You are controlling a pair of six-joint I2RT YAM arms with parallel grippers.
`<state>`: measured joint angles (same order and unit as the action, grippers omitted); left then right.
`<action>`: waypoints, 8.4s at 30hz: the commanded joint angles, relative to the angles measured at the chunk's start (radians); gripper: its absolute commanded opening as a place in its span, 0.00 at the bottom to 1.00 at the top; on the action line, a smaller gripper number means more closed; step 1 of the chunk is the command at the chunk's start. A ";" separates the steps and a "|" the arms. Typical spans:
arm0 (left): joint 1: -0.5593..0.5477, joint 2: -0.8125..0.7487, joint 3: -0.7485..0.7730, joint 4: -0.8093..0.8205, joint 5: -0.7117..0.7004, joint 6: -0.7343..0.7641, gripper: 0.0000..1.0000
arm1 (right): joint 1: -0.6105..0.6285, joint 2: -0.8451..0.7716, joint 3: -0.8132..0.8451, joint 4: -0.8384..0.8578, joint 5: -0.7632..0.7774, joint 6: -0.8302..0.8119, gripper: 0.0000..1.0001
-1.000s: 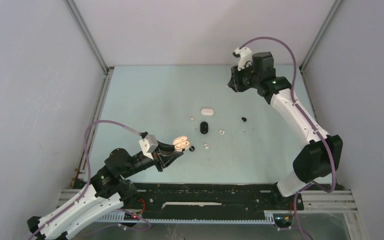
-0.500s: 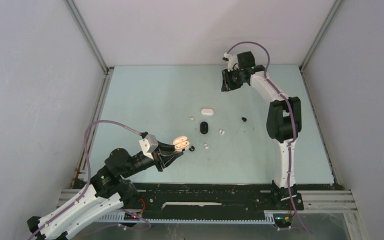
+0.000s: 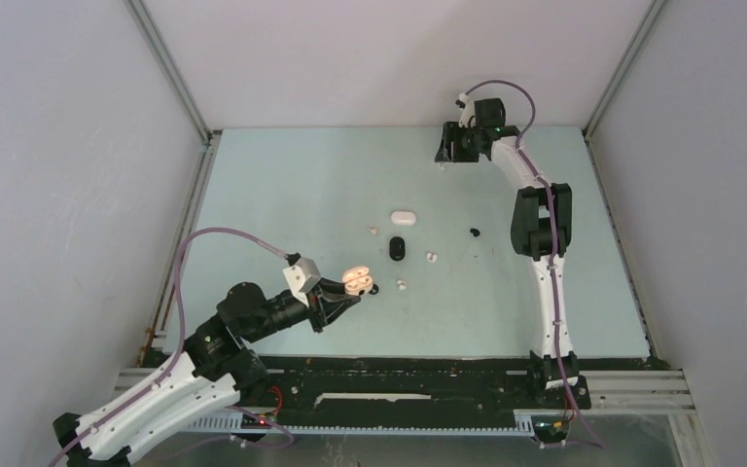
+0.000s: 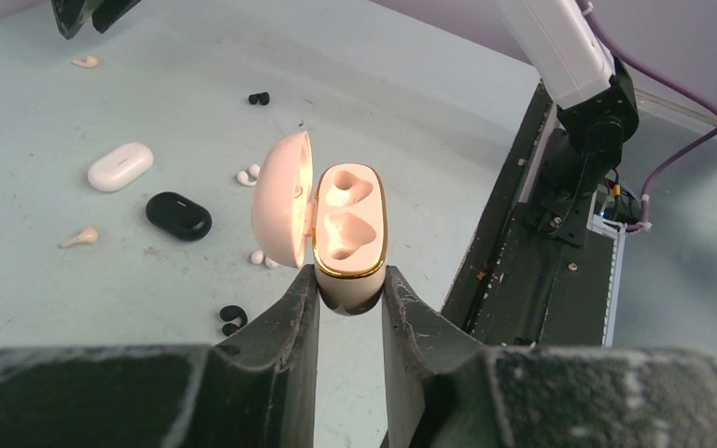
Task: Insert the wireless bluetooth earbuds into the charging case
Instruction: Move the earbud to the center of the board, then pick up the earbud from the center of the board, then place the earbud in the charging case.
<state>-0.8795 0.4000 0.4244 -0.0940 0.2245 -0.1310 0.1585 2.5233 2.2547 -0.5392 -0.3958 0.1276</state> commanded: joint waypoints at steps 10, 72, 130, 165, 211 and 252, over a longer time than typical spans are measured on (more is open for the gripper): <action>-0.003 0.028 0.001 0.028 -0.015 -0.008 0.05 | -0.038 0.111 0.069 0.187 -0.102 0.343 0.65; -0.005 -0.072 0.011 0.028 0.034 -0.019 0.07 | 0.143 -0.154 -0.423 -0.335 -0.291 -0.172 0.19; -0.004 -0.067 0.010 0.056 0.105 -0.034 0.00 | 0.309 -0.266 -0.450 -0.285 0.305 -0.161 0.44; -0.005 -0.035 0.016 0.054 0.112 -0.042 0.01 | 0.312 -0.359 -0.616 -0.258 0.337 -0.146 0.36; -0.004 0.017 0.014 0.071 0.098 -0.035 0.01 | 0.344 -1.087 -0.913 -0.018 0.166 -0.665 0.00; -0.004 -0.025 0.055 0.233 0.011 0.095 0.00 | 1.339 -1.720 -1.548 0.901 0.647 -1.655 0.00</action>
<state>-0.8799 0.4011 0.5003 -0.0017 0.2832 -0.0780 1.4712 0.7738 0.7692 0.0673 0.2237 -1.4151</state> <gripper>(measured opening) 0.279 0.215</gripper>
